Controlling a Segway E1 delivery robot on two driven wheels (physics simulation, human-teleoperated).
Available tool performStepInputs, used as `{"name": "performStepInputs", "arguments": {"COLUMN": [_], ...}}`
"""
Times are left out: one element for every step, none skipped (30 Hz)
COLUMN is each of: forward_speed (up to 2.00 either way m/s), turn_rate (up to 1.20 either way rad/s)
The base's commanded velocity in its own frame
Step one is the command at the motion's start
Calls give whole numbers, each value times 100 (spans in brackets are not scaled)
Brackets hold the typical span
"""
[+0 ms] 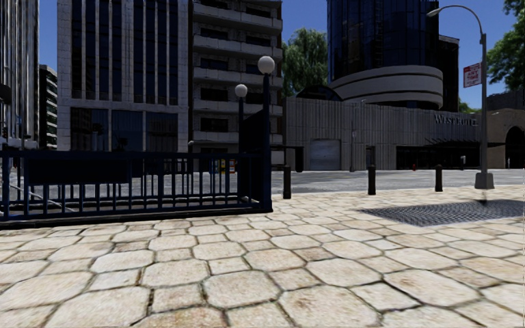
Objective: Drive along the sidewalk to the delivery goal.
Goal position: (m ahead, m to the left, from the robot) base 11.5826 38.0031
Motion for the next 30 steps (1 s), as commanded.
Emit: {"name": "performStepInputs", "arguments": {"forward_speed": [93, 93, 93, 94, 94, 95, 95, 95, 95, 95, 95, 95, 96, 96, 99, 102, 105, 105, 112, 114, 115, 115, 115, 115, 116, 116, 116, 116, 116, 116], "turn_rate": [86, 86, 86, 86, 86, 87, 87, 87, 87, 87, 87, 87, 87, 87, 87, 87, 87, 87, 87, 87, 87, 87, 87, 87, 87, 87, 87, 87, 87, 87]}}
